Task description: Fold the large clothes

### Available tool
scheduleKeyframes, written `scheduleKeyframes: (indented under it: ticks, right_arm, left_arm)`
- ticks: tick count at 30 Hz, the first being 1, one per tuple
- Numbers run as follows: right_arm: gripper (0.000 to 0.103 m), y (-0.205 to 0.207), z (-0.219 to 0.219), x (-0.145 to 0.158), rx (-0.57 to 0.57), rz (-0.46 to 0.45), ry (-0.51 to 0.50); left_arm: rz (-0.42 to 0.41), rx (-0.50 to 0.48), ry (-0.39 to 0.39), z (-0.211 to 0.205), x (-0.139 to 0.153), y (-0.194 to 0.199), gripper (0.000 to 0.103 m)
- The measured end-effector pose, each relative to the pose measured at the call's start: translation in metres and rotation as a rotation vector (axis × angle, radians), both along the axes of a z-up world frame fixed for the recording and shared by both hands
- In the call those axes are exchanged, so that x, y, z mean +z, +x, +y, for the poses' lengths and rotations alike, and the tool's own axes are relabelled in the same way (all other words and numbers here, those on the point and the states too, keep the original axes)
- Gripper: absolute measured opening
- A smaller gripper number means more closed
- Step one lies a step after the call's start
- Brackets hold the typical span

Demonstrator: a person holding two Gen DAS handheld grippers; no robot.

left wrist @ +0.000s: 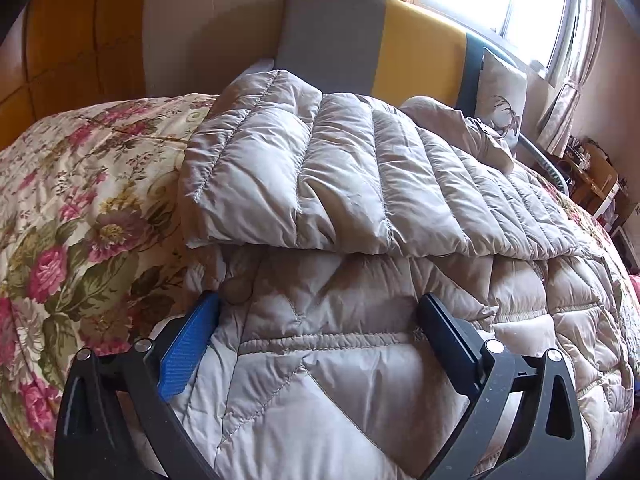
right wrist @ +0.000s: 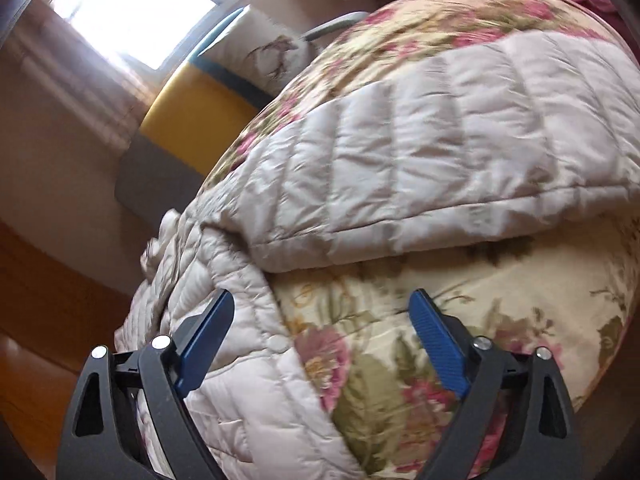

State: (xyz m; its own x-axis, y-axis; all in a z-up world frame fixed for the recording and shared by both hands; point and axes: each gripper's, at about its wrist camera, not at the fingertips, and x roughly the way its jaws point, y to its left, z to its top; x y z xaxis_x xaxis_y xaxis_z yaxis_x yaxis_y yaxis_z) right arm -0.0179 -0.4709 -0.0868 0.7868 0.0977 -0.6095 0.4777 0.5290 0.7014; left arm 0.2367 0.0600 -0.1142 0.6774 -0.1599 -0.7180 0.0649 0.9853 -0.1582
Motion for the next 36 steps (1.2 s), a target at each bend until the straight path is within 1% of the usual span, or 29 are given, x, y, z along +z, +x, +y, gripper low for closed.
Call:
scheduleKeyframes:
  ticks: [2, 6, 7, 8, 9, 10, 11, 13, 15, 17, 19, 23, 27, 30, 32, 34, 36]
  right_arm:
    - [0.079, -0.017, -0.021, -0.003, -0.111, -0.05, 0.056]
    - [0.079, -0.04, -0.059, -0.002, -0.333, -0.084, 0.058]
    - [0.074, -0.045, -0.069, -0.004, -0.377, -0.089, 0.075]
    - [0.065, -0.048, -0.078, -0.007, -0.413, -0.09, 0.097]
    - [0.06, -0.049, -0.086, -0.008, -0.445, -0.078, 0.114]
    - [0.05, -0.048, -0.092, -0.007, -0.461, -0.052, 0.109]
    - [0.04, -0.044, -0.096, -0.003, -0.465, -0.013, 0.082]
    - [0.032, -0.031, -0.1, 0.014, -0.45, 0.049, -0.016]
    - [0.03, -0.015, -0.093, 0.038, -0.403, 0.046, -0.125]
    - [0.024, 0.005, -0.081, 0.065, -0.346, 0.041, -0.256]
    - [0.021, 0.027, -0.06, 0.094, -0.282, 0.011, -0.374]
    - [0.018, 0.094, 0.001, 0.139, -0.134, -0.082, -0.52]
    - [0.018, 0.158, 0.09, 0.164, 0.089, -0.177, -0.689]
    - [0.017, 0.196, 0.161, 0.158, 0.278, -0.227, -0.8]
    - [0.017, 0.214, 0.205, 0.142, 0.408, -0.229, -0.854]
    - [0.017, 0.231, 0.242, 0.119, 0.537, -0.199, -0.898]
    - [0.02, 0.239, 0.271, 0.086, 0.665, -0.137, -0.944]
  left_arm:
    - [-0.002, -0.001, -0.006, 0.001, 0.0, 0.0, 0.098]
    - [-0.002, -0.002, -0.006, 0.002, -0.001, 0.001, 0.099]
    - [-0.002, -0.001, -0.005, 0.002, -0.001, 0.001, 0.099]
    - [-0.002, -0.001, -0.004, 0.002, -0.001, 0.0, 0.099]
    - [-0.002, -0.001, -0.003, 0.002, -0.001, 0.0, 0.099]
    - [-0.003, 0.0, -0.004, 0.002, -0.001, 0.0, 0.099]
    - [-0.003, -0.001, -0.005, 0.002, -0.001, 0.001, 0.099]
    - [-0.001, -0.001, -0.006, 0.002, -0.002, 0.001, 0.099]
    - [0.0, -0.001, -0.011, 0.003, -0.002, 0.001, 0.099]
    - [0.0, -0.001, -0.014, 0.004, -0.003, 0.001, 0.099]
    - [-0.001, -0.001, -0.017, 0.004, -0.003, 0.002, 0.099]
    - [-0.002, -0.002, -0.024, 0.006, -0.004, 0.002, 0.099]
    - [-0.002, -0.003, -0.031, 0.007, -0.005, 0.002, 0.099]
    - [-0.002, -0.005, -0.038, 0.008, -0.006, 0.003, 0.099]
    - [0.0, -0.006, -0.044, 0.008, -0.007, 0.005, 0.099]
    - [0.001, -0.006, -0.044, 0.009, -0.008, 0.006, 0.099]
    - [0.001, -0.007, -0.044, 0.009, -0.008, 0.006, 0.099]
